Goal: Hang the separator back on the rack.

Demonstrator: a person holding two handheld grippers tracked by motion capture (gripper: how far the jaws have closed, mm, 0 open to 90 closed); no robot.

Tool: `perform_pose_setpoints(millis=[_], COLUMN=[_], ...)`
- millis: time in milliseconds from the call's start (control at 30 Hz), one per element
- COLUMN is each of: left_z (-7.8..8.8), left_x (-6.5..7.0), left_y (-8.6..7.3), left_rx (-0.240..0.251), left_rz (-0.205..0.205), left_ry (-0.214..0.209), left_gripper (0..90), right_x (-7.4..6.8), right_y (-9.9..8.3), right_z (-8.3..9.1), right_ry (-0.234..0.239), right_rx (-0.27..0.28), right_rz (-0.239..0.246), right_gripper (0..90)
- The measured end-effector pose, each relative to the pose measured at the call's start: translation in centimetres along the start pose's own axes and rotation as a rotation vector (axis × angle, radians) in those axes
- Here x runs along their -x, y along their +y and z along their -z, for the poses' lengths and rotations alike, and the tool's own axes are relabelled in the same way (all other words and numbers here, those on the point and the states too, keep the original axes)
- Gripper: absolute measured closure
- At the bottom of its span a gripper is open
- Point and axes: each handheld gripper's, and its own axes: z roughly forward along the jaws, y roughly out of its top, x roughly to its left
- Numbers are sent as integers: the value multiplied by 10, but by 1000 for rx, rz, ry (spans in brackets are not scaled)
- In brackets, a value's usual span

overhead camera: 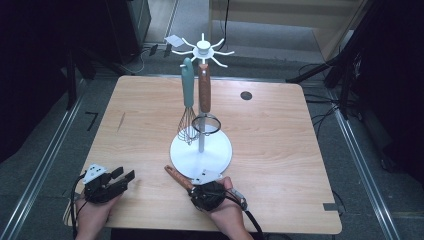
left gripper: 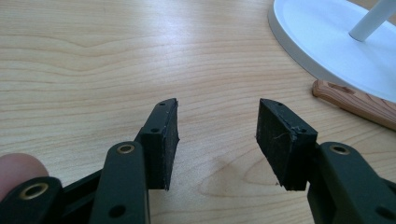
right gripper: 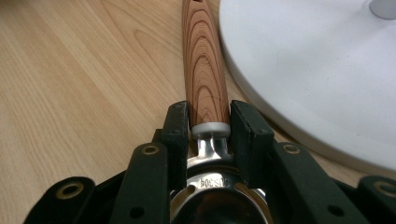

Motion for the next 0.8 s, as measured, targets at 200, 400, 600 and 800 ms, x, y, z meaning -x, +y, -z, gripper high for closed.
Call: perform_pose_setpoints(millis=[200,400,600,800], left_z=[-3,-8,-18,-30], left_x=[5,21,42,55], left_y=[-1,0,0,2], left_rx=[-11,-29,-56,-83], left_rz=[-7,-23,-40,-62], left_ry=[-19,-48,-103,-109], left_gripper=[492,535,614,683], right_x=[5,8,6,18], right_y=[-8,-19,-23,-33], right_z=[8,17,23,53], right_ry=[31,53,77,2], right_rx=[4,5,38,110], right_rz=[53,139,159,61], right_gripper=[703,704,598,719])
